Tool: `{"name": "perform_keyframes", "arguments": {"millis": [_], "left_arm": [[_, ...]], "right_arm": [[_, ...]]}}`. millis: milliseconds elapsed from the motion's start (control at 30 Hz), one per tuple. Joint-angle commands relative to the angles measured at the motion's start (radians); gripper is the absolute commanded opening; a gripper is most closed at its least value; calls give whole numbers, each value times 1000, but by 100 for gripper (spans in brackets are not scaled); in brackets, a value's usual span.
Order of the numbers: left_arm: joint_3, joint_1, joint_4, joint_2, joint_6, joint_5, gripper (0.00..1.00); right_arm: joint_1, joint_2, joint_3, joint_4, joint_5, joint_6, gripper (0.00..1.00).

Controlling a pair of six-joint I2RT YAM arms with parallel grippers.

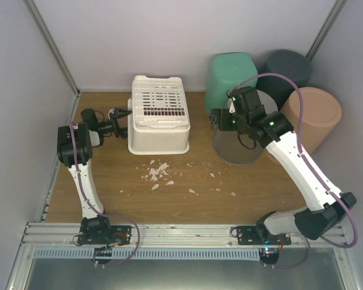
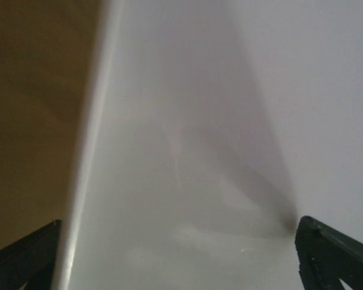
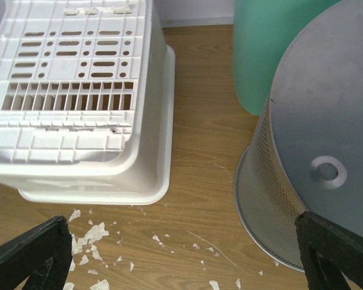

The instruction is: Turn the large container upside down

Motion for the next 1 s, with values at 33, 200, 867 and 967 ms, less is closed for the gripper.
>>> {"name": "perform_keyframes", "arguments": {"millis": [33, 200, 867, 967], "left_arm": [[374, -18, -1149, -24, 864, -192, 99], [464, -25, -1253, 57, 906, -238, 99], [711, -146, -1353, 199, 1034, -299, 99], [786, -177, -1359, 239, 1027, -297, 99]], "right_arm": [[-2, -7, 18, 4, 5, -13, 100], [-1, -26, -9, 15, 11, -13, 100], [-3, -47, -20, 8, 44, -11, 100], [-2, -68, -12, -9, 88, -6, 100]]}}
